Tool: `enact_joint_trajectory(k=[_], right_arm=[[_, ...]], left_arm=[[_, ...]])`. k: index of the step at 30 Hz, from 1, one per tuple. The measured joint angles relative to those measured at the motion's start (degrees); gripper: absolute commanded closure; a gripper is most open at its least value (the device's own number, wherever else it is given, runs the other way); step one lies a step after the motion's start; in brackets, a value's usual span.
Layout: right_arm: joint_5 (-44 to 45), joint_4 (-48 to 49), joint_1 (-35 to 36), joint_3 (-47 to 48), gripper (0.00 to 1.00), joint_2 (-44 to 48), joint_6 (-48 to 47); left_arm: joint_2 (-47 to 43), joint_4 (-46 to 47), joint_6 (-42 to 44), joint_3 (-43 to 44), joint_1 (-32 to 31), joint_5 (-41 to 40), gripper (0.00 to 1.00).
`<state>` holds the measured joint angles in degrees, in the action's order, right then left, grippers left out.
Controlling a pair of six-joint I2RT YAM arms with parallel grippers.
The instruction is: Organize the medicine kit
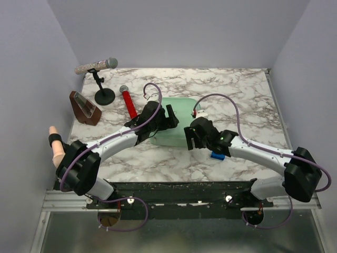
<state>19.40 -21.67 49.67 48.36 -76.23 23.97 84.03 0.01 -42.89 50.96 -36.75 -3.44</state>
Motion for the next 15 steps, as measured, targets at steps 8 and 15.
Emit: enact_joint_trajectory(k=[8, 15], right_arm=[[6.1, -2.7, 0.6, 4.3, 0.15, -4.6, 1.8], [11.8, -7.6, 0.6, 4.1, 0.23, -0.6, 2.5]], left_arm=[[-0.4, 0.9, 0.1, -0.8, 0.0, 0.0, 0.08], [-0.5, 1.6, 0.2, -1.4, 0.2, 0.1, 0.09]])
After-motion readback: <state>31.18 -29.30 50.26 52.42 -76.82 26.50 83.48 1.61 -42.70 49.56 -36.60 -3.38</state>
